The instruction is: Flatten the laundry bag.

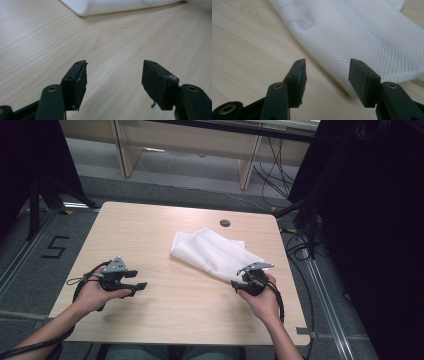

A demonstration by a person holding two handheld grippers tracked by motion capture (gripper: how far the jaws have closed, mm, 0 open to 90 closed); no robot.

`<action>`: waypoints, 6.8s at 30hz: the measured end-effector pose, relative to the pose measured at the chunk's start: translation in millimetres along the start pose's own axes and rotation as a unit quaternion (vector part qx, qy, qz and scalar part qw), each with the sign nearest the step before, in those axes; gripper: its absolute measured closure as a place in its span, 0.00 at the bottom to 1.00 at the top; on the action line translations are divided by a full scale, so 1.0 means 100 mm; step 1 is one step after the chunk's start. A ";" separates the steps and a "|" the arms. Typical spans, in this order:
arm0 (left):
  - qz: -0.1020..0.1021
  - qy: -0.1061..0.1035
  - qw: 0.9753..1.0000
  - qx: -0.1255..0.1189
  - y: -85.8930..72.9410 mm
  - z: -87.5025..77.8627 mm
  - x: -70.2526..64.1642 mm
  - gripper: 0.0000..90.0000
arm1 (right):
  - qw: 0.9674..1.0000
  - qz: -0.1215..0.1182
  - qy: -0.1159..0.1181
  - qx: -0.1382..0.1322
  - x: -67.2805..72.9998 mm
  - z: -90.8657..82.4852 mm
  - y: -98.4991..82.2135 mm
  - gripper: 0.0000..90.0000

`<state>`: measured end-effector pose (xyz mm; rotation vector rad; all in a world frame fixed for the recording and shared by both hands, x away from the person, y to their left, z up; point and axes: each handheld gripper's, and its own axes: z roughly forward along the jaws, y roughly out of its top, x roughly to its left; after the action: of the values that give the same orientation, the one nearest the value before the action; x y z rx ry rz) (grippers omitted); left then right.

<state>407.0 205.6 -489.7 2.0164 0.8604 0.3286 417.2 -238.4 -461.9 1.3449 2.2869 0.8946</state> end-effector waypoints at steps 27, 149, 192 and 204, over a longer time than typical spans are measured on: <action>0.012 -0.011 1.000 0.006 -0.02 0.04 -0.01 0.39 | 0.994 -0.078 0.012 0.072 0.34 0.85 0.62 0.52; 0.115 -0.064 0.983 0.128 0.51 1.02 -0.53 0.55 | 0.983 -0.134 0.100 0.070 0.25 0.34 0.94 1.00; 0.101 -0.038 0.981 0.161 0.38 0.63 -0.49 0.71 | 0.966 -0.209 0.152 -0.017 0.87 -0.35 0.83 0.99; 0.074 -0.026 0.988 0.131 0.26 0.06 -0.47 0.67 | 0.965 -0.213 0.146 -0.039 0.92 -0.45 0.80 0.99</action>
<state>387.6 160.6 -467.5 2.3294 0.7530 0.2539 398.2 -146.0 -372.5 0.6752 2.5837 1.0670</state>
